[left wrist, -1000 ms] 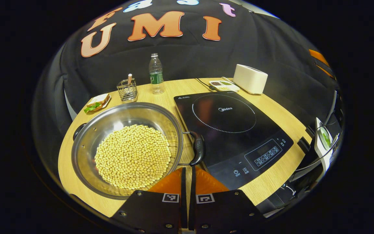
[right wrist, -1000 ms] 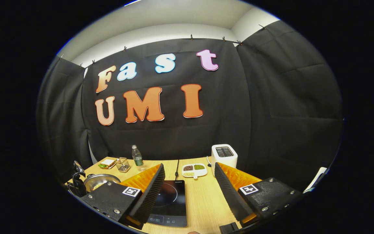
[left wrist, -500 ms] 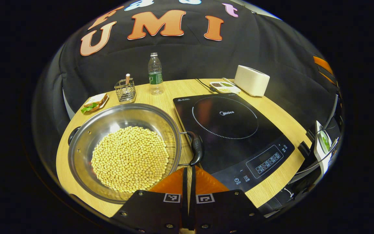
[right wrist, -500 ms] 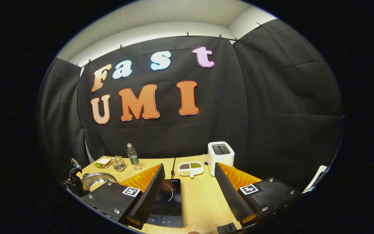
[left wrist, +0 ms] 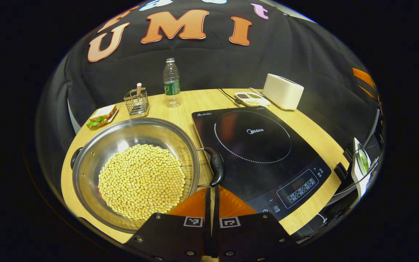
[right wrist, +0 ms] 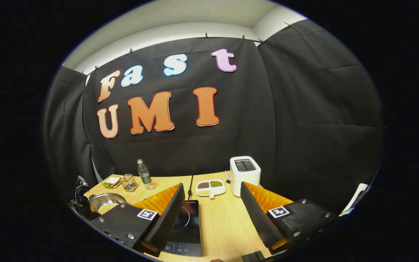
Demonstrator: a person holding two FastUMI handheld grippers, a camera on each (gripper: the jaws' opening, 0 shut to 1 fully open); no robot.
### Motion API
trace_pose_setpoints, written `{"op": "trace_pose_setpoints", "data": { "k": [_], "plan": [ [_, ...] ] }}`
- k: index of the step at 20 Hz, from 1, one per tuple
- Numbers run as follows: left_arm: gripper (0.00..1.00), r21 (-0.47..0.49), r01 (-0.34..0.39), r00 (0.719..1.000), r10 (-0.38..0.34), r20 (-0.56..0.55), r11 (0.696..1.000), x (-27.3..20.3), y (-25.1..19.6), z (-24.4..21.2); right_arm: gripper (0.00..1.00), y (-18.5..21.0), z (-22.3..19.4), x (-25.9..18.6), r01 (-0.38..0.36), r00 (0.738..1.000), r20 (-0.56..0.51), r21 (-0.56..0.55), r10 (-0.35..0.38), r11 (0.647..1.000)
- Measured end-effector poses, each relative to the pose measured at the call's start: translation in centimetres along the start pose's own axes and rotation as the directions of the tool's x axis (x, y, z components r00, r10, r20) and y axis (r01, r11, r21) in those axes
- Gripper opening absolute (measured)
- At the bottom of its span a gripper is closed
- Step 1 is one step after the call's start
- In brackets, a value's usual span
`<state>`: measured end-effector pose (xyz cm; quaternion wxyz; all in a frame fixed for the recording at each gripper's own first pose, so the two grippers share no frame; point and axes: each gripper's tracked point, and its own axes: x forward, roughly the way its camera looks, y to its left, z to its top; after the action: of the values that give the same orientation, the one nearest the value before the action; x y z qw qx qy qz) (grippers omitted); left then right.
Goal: First push the handle of the pot to place it horizontally, then grasp the pot with both hands and set it on the induction cooktop.
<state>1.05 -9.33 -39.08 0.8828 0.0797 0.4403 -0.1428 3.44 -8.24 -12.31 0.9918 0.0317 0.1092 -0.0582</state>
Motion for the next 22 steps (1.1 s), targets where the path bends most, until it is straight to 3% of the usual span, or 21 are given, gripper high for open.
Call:
{"op": "trace_pose_setpoints", "data": {
  "k": [15,22],
  "plan": [
    [0.01,0.008,0.014,1.000,-0.014,-0.007,1.000,2.1,-0.5,0.9,0.95,-0.8,-0.7,1.2,0.038,0.999,-0.025,0.002,-0.038,0.999],
    [0.02,-0.025,0.026,0.996,-0.024,0.089,0.999,-1.9,1.2,2.6,0.95,1.6,-1.1,0.7,0.037,0.999,-0.028,0.001,-0.037,0.999]
  ]
}}
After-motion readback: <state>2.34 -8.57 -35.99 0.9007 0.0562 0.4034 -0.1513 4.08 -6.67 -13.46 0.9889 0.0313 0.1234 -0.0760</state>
